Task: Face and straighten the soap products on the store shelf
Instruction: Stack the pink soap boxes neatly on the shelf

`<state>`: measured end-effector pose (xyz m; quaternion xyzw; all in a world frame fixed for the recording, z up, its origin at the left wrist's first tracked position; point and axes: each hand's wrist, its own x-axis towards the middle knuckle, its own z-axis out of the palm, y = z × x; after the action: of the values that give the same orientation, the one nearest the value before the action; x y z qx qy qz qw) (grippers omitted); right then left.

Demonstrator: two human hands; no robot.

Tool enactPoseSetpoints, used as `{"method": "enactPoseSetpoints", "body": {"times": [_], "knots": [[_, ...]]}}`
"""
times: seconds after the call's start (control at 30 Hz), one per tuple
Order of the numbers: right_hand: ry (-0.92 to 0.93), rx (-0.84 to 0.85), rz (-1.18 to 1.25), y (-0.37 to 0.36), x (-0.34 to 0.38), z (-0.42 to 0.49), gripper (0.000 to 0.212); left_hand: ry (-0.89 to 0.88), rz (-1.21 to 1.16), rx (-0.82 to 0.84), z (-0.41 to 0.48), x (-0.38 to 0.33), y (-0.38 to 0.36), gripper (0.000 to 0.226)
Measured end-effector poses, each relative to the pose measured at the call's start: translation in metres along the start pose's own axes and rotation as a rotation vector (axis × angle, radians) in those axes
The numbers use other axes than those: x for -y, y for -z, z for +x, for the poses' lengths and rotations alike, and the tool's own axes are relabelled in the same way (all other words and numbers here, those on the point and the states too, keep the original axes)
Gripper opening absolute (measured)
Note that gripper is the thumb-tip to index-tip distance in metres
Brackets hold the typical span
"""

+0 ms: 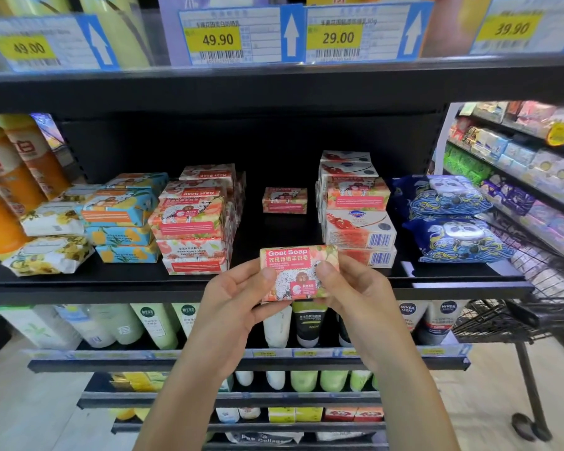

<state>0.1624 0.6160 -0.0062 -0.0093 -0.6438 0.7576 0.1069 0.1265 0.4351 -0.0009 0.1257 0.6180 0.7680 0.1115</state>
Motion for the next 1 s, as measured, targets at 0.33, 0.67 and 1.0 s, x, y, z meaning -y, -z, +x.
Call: {"method": "enactPoseSetpoints", "body": {"times": [0.33, 0.67, 1.0], "knots": [[0.109, -0.005, 0.023, 0.005, -0.005, -0.003, 0.04, 0.073, -0.105, 0.023, -0.003, 0.001, -0.004, 0.042], [0.178, 0.074, 0.001, 0.01, -0.01, -0.005, 0.053, 0.078, -0.203, -0.065, -0.002, 0.0, -0.005, 0.043], [-0.036, 0.005, 0.088, 0.0, -0.006, -0.005, 0.075, 0.002, -0.225, -0.104, -0.005, 0.002, -0.006, 0.038]]}}
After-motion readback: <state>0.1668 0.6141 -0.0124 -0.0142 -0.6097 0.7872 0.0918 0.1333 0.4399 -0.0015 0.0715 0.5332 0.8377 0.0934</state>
